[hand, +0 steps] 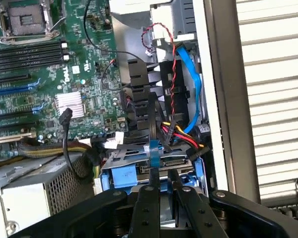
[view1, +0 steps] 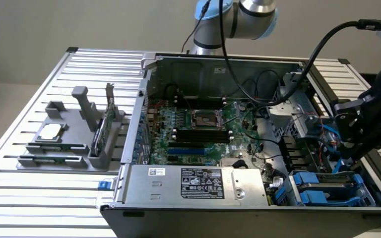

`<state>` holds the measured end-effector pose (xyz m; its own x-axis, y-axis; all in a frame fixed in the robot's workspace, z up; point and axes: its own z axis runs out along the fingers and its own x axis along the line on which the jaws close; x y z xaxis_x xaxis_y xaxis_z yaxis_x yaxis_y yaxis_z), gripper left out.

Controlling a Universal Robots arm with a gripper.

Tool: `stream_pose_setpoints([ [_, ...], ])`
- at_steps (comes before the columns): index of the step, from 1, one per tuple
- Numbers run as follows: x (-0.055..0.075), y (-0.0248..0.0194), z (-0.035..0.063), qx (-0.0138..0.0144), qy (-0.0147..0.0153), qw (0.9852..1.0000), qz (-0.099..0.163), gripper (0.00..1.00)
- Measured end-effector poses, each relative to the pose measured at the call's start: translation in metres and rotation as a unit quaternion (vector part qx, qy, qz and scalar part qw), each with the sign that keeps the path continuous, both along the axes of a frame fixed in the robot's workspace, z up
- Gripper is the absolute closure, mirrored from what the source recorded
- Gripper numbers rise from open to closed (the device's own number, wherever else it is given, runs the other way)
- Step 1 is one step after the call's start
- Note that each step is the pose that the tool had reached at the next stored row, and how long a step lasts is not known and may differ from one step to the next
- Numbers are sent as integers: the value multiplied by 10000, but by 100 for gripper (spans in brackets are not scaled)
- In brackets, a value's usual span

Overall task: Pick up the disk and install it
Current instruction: 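Insert the first disk wire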

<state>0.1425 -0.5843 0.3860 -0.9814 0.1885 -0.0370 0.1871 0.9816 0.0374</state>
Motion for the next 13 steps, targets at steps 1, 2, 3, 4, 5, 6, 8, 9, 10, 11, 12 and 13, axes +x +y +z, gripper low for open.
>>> stream_pose_setpoints([
  [1, 0, 0, 0, 1, 0, 10000, -80, 78],
  [2, 0, 0, 0, 2, 0, 9999, -161, 78],
  [3, 0, 0, 0, 3, 0, 9997, -241, 78],
  [4, 0, 0, 0, 4, 0, 9995, -326, 78],
  [5, 0, 0, 0, 4, 0, 9992, -406, 78],
  [6, 0, 0, 0, 5, 0, 9988, -487, 78],
  [8, 0, 0, -1, 7, 0, 9979, -645, 78],
  [9, 0, 0, -1, 8, 0, 9974, -723, 78],
  [10, 0, 0, -1, 9, 0, 9967, -806, 78],
  [11, 0, 0, -1, 10, 0, 9961, -882, 78],
  [12, 0, 0, -1, 11, 0, 9954, -957, 78],
  [13, 0, 0, -2, 14, 0, 9947, -1027, 78],
])
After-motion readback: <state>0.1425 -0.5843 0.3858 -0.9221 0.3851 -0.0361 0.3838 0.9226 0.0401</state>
